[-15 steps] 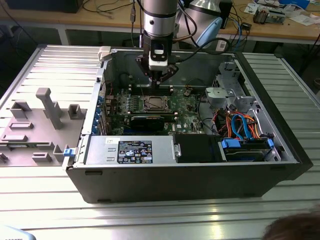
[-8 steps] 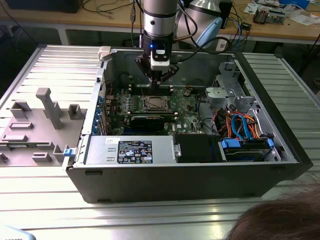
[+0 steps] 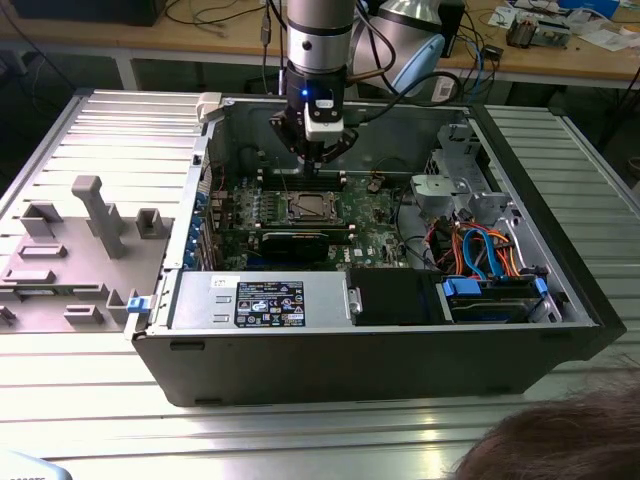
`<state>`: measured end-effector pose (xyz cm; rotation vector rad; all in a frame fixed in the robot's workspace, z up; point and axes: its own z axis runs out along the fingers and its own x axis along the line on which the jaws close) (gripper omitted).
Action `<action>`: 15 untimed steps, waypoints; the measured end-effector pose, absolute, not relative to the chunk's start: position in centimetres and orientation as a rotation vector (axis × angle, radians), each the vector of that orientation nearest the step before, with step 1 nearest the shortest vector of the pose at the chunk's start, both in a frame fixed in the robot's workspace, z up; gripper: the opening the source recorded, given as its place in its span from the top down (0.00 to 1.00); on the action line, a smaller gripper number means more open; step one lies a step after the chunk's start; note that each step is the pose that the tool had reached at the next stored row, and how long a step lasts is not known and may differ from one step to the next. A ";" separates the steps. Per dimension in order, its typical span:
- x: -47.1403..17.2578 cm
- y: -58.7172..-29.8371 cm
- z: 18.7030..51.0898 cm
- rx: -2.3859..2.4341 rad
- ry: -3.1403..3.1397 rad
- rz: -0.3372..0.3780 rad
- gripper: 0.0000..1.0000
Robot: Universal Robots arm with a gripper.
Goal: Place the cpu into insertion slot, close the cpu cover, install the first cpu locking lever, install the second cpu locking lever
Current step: 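Install the first cpu locking lever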
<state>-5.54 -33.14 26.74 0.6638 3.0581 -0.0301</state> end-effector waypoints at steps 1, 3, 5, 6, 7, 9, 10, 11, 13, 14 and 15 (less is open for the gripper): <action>-5.5 -33.1 26.7 0.656 3.060 -0.030 0.89; -5.5 -33.1 26.7 0.642 3.063 -0.030 0.89; -5.5 -33.1 26.7 0.627 3.065 -0.030 0.89; -5.5 -33.1 26.7 0.620 3.067 -0.030 0.89; -5.5 -33.1 26.7 0.612 3.069 -0.030 0.89; -5.5 -33.1 26.7 0.596 3.072 -0.030 0.89; -5.5 -33.1 26.7 0.589 3.073 -0.030 0.89; -5.5 -33.1 26.7 0.579 3.075 -0.030 0.89; -5.5 -33.1 26.7 0.559 3.078 -0.029 0.89; -5.5 -33.1 26.7 0.543 3.081 -0.029 0.89; -5.5 -33.1 26.7 0.537 3.082 -0.029 0.89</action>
